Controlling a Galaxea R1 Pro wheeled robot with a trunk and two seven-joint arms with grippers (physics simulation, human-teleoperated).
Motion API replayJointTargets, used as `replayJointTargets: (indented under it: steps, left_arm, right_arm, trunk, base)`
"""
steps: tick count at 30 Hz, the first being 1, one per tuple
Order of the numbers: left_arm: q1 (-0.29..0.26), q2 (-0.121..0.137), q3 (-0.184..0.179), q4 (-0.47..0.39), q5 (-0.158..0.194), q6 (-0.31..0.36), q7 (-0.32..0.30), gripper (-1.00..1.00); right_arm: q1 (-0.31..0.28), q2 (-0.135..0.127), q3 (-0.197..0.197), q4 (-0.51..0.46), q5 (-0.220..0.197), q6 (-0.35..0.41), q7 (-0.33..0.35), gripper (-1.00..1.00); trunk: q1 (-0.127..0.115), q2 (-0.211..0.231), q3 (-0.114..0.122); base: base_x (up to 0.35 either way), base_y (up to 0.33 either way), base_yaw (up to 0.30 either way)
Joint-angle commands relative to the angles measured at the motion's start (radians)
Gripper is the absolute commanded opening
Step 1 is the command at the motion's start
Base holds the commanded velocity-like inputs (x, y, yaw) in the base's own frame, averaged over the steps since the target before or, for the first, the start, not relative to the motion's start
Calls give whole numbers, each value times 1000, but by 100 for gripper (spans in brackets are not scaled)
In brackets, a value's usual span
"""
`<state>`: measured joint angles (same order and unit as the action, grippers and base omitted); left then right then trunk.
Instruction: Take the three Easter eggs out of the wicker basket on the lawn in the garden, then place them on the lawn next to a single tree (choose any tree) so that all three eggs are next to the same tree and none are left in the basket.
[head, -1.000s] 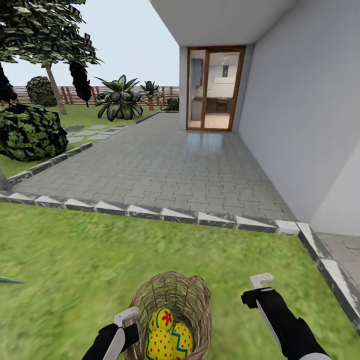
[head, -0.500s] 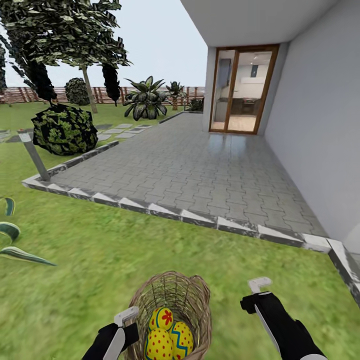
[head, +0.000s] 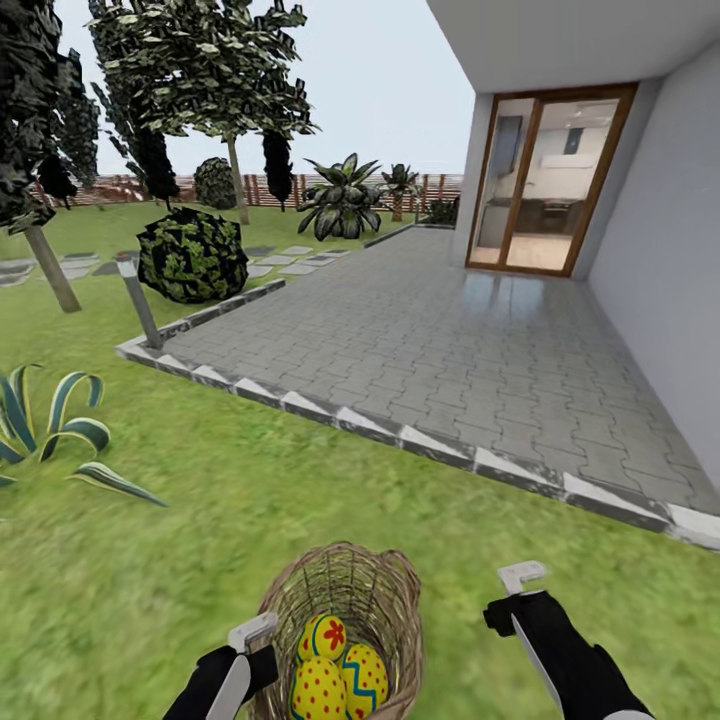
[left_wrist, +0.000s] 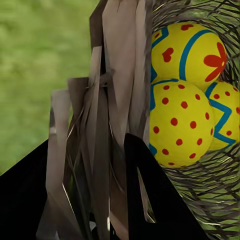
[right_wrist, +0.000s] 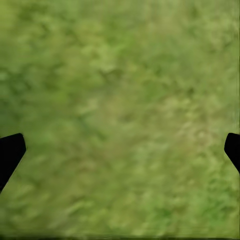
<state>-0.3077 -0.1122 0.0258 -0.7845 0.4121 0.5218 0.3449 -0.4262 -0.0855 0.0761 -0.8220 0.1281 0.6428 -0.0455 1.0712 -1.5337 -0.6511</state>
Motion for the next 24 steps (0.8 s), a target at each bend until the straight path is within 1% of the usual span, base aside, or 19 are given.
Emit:
replayJointTargets:
  steps: [1,4,5,7,8,10,15,24]
  left_arm:
    - [-1,0,2,-2,14,1,7,-100]
    - [-1,-1,2,-1,14,2,6,-100]
    - [-1,-1,2,0,14,2,6,-100]
    - [-1,0,2,0,14,3,6,-100]
    - [-1,0,2,1,14,3,6,-100]
    - [-1,-1,2,1,14,3,7,-100]
    - [-1,0,2,1,14,3,6,-100]
    - [-1,0,2,2,14,1,6,-100]
  right_arm:
    - [0,-2,1,3,3,6,-2,100]
    - [0,-5,-2,23,1,-12,-2,100]
    - [0,-6,-3,45,1,-37,-2,100]
    - [0,-10,-4,126,2,-133,-4,100]
    - [0,-18,-3,146,2,-159,-7,100]
    - [0,-29,-3,167,1,-183,-14,100]
    - [0,-32,-4,173,-1,-189,-20,100]
    - [0,-28,4,174,-2,-192,-22,100]
  trunk:
    - [-4,7,2]
    - [-16,28,12]
    - [-19,35,15]
    - [-27,49,21]
    - [-31,56,24]
    - [-39,70,31]
    - [-58,105,46]
    - [-92,168,74]
  base:
    - [42,0,299]
    - [226,0,299]
    - [299,-30,299]
    - [312,-75,299]
    - [315,-88,299]
    - [316,-92,299]
    - [261,-88,299]
    - [14,-5,299]
